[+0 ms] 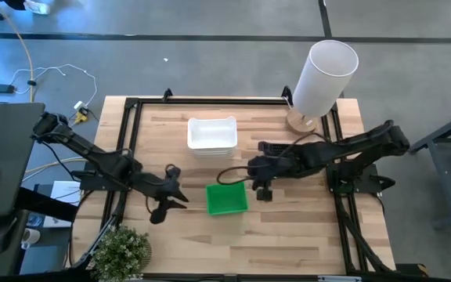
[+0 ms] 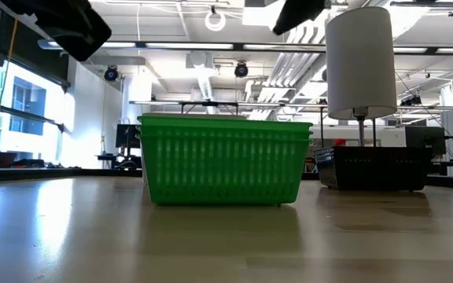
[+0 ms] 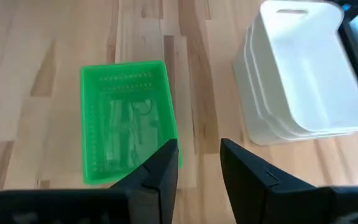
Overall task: Stack baskets by color
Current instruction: Return to Home Position
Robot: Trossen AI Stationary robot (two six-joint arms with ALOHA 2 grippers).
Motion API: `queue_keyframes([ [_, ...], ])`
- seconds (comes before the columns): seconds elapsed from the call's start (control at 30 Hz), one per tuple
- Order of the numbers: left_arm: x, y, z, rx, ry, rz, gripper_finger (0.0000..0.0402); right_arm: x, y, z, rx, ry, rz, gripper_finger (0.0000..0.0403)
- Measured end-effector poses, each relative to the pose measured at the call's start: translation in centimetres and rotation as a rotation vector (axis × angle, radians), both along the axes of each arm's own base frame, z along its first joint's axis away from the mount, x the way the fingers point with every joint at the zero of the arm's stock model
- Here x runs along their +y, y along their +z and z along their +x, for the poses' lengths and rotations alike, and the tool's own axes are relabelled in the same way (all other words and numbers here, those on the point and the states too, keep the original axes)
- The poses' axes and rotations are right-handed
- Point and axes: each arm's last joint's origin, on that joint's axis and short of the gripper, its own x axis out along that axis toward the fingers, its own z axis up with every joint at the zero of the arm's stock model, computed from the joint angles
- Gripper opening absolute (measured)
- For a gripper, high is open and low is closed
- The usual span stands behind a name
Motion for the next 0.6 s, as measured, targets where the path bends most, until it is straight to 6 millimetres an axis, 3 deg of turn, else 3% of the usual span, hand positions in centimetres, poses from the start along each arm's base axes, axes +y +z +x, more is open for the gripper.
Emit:
queue_keyframes([
  [0.17,0.7,-0.5,-2.1,-0.142,0.013,-0.008,0.009,0.8,0.6,-2.2,-0.056,0.007,-0.009,0.0108],
  [0.6,2.7,-3.3,-7.0,-0.46,-0.002,-0.05,0.009,0.3,-3.9,-10.4,-0.284,-0.033,0.122,0.0108],
])
